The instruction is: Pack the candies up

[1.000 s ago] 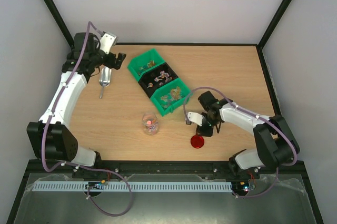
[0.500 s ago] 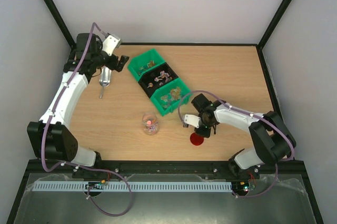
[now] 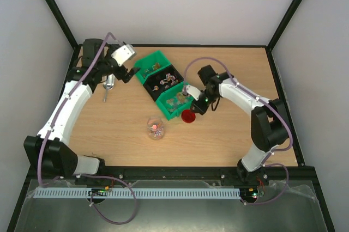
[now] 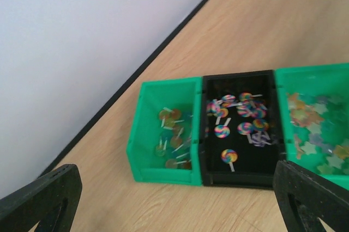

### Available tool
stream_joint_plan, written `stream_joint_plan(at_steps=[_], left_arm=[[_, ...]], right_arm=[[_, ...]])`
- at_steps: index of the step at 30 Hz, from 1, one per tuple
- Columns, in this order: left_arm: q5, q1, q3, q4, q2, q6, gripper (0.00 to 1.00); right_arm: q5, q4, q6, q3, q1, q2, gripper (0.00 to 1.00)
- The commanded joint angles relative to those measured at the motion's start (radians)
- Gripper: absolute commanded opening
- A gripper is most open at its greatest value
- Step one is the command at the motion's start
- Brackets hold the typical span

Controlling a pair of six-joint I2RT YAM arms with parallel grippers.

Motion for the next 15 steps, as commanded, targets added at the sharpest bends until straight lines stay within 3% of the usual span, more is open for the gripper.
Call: stream_joint_plan(at_steps=[1,8,15], left_arm=[[0.114,-0.045,-0.056,-0.025,-0.071,0.184,0.99],[0.258,-0.179,-0.059,-0.335,-0.117,0.613,0.99],[0.253,-0.353,-0.076,-0.41,-0.101,0.801,0.93]], right_arm=[[-0.248,-0.197,0.036,0.157,-0.009,0.056,0.01],[-0.454,-0.357,-0.01,0.327,-0.015,0.137,0.01],[-0.522,-0.589,-0.186,0.449,-0.015,0.231,0.02]])
